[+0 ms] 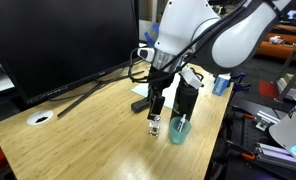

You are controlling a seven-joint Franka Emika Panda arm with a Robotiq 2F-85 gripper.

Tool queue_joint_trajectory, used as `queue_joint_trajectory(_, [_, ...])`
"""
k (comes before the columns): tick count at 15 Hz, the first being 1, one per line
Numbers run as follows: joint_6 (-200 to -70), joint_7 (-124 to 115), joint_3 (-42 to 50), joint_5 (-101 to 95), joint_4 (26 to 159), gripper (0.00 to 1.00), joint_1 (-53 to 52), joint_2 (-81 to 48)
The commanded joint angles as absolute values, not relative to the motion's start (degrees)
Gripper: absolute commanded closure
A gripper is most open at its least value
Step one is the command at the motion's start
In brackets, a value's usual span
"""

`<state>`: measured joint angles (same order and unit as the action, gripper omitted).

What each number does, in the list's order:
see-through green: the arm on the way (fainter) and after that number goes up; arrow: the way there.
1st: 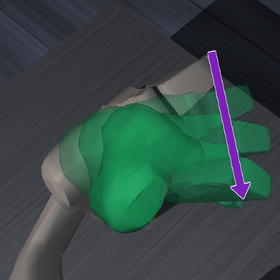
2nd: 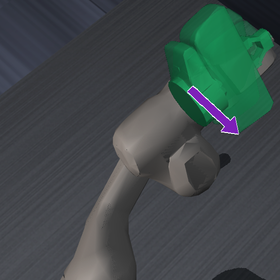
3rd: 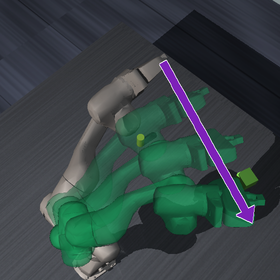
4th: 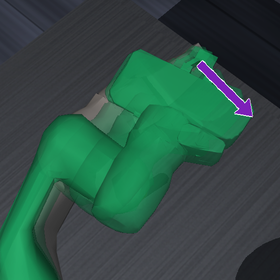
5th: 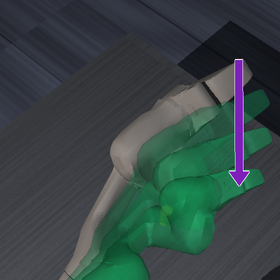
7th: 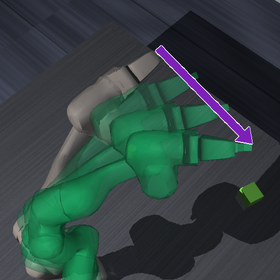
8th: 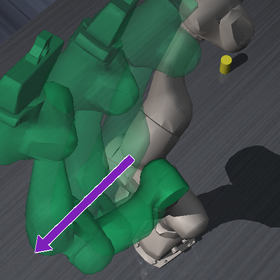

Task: Move the glass bottle near the blue cup to the right

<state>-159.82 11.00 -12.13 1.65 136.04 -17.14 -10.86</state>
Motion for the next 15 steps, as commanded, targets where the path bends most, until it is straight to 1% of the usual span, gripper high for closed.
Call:
queue_joint_trajectory(1, [-159.59, 3.54, -8.98, -8.77, 133.37, 0.00, -17.99, -14.12])
queue_joint_trajectory(6, [-157.45, 0.79, -8.81, -9.55, 131.24, 0.00, -16.71, -17.64])
queue_joint_trajectory(13, [-152.76, 3.14, -11.00, -3.80, 129.97, 0.00, -14.40, -19.00])
queue_joint_trajectory(15, [-150.64, 7.01, -13.59, 1.41, 129.53, 0.00, -12.49, -19.49])
